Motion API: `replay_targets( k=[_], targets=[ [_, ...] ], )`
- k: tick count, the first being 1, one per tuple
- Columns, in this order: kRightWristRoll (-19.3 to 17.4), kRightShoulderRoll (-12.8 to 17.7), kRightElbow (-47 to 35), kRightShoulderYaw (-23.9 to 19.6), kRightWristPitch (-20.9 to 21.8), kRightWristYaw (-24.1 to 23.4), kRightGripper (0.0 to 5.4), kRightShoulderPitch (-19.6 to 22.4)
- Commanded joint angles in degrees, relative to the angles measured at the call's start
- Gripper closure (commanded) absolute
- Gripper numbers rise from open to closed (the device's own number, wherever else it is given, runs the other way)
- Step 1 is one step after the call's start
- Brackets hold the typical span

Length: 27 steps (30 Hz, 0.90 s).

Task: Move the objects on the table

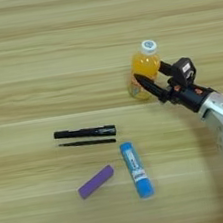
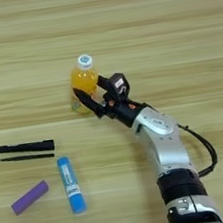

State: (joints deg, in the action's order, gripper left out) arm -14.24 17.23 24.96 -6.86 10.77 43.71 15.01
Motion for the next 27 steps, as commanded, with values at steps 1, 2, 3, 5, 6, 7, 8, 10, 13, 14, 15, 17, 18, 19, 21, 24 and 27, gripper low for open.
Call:
replay_targets(
  k=[1,2,3,5,6,7,8,10,13,14,15,17,18,19,21,24,27],
  targets=[
    [-1.7,4.1,0.5,-3.1,2.6,0.9,2.39,4.0],
    [-1.7,4.2,1.2,-3.3,3.0,1.1,2.39,4.1],
    [-1.6,4.4,1.8,-3.4,3.2,1.3,2.39,4.2],
    [-1.4,4.5,2.5,-3.5,3.4,1.5,2.39,4.3],
    [-1.3,4.5,2.8,-3.5,3.6,1.5,2.39,4.4],
    [-1.2,4.5,3.2,-3.4,3.8,1.5,2.39,4.5],
    [-1.2,4.6,3.5,-3.4,4.0,1.6,2.39,4.6],
    [-1.2,4.7,3.9,-3.4,4.3,1.8,2.39,4.6],
    [-1.5,5.3,3.5,-3.5,4.2,2.9,2.39,4.3],
    [-1.7,5.6,3.2,-3.5,4.1,3.3,2.39,4.1],
    [-1.9,5.9,2.8,-3.6,3.9,3.7,2.39,4.0],
    [-2.0,6.5,2.1,-3.7,3.7,4.5,2.39,3.7],
    [-2.2,7.0,1.2,-3.8,3.6,5.0,2.40,3.5],
    [-2.5,7.3,0.2,-3.9,3.3,5.5,2.40,3.3],
    [-3.2,7.9,-1.7,-4.3,2.8,6.1,2.41,2.9],
    [-3.9,8.5,-4.2,-4.5,1.9,6.9,2.41,2.3],
    [-4.4,8.8,-6.9,-4.5,0.9,7.9,2.41,1.3]
  ],
)
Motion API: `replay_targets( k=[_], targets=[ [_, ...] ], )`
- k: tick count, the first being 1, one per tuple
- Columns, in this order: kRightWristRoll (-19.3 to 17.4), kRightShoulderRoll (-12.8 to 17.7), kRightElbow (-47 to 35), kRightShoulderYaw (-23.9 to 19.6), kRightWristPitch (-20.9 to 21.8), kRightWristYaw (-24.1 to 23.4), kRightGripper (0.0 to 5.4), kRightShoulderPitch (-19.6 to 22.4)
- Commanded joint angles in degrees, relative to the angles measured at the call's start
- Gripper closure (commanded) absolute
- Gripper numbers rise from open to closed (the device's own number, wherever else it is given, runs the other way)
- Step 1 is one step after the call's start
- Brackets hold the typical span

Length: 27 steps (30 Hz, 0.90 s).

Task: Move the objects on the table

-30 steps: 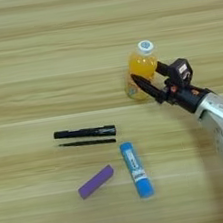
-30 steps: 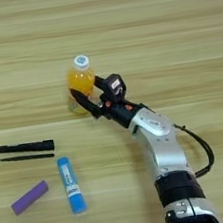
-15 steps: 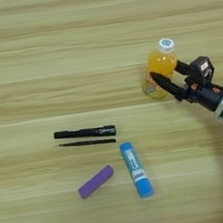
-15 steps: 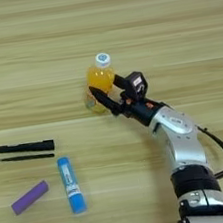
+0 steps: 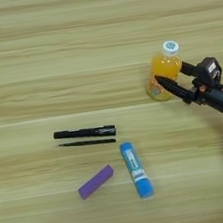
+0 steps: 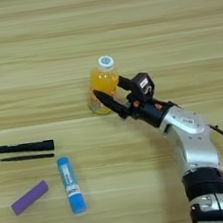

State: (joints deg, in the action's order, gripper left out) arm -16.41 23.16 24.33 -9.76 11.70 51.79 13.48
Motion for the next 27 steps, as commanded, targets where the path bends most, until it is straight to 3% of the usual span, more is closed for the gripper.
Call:
replay_targets(
  k=[1,16,27],
  targets=[
    [-2.7,2.9,-7.3,-1.6,-0.4,0.4,2.41,2.4],
    [-4.1,5.2,-15.1,-0.4,-3.4,6.8,2.41,-3.1],
    [-1.7,5.3,-11.4,1.7,-2.5,9.3,2.41,-4.2]
  ],
)
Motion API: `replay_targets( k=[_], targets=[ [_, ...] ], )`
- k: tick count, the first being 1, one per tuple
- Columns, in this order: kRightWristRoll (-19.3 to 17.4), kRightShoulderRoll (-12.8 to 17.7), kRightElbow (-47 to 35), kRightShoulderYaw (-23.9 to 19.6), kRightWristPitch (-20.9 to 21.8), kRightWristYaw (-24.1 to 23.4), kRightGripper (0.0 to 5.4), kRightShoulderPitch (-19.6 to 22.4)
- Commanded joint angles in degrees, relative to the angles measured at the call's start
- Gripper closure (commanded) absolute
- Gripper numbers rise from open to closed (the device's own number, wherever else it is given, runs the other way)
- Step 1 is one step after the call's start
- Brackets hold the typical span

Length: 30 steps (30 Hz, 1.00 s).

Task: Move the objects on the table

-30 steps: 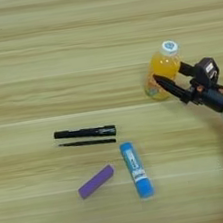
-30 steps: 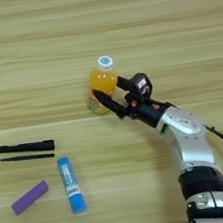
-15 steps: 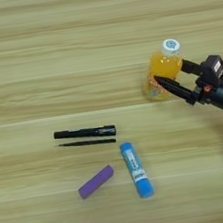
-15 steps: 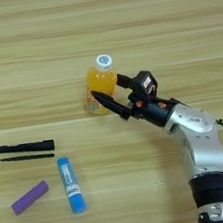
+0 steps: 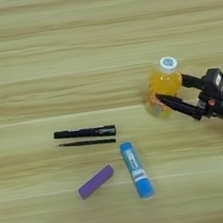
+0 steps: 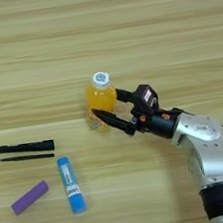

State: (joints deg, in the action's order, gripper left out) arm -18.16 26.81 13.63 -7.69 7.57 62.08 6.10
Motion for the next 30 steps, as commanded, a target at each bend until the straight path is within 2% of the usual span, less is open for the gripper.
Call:
replay_targets(
  k=[1,13,14,30],
  targets=[
    [0.3,1.5,0.1,-0.1,1.9,-1.0,2.41,3.3],
    [0.9,1.2,5.6,1.1,3.6,-0.6,2.41,4.8],
    [0.8,1.2,5.7,1.1,3.6,-0.6,2.13,4.9],
    [0.4,1.1,4.8,1.3,3.4,-0.8,0.44,5.6]
  ],
)
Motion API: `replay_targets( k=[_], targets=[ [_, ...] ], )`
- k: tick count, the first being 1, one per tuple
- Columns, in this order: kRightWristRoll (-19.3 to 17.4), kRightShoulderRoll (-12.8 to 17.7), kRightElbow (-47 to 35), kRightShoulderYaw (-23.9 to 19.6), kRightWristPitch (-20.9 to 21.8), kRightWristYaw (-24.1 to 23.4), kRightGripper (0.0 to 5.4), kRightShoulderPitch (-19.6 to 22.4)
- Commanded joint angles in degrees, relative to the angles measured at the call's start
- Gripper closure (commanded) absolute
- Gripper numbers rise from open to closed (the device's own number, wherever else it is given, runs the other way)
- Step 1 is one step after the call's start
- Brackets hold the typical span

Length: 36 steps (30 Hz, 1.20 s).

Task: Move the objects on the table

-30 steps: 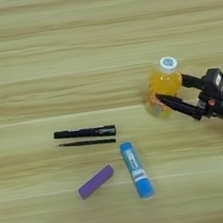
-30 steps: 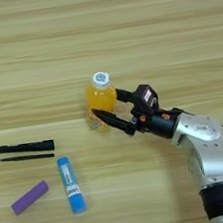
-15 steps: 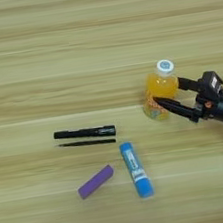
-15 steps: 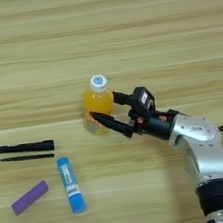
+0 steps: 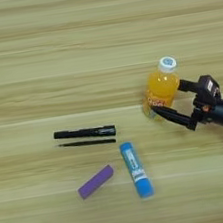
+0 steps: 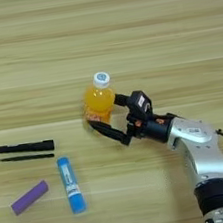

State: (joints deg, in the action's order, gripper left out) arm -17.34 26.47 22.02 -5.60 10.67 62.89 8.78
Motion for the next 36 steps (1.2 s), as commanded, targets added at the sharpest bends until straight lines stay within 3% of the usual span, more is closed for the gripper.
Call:
replay_targets(
  k=[1,4,25,36],
  targets=[
    [-0.5,1.5,-3.8,-0.9,0.3,-1.6,0.31,2.9],
    [-1.3,1.4,-5.0,-1.1,-0.2,-1.4,0.04,2.7],
    [-4.7,0.9,-11.7,-3.6,-1.9,-3.4,0.04,3.1],
    [-9.9,-1.2,-17.9,-6.9,-0.8,-6.1,0.04,4.2]
  ],
)
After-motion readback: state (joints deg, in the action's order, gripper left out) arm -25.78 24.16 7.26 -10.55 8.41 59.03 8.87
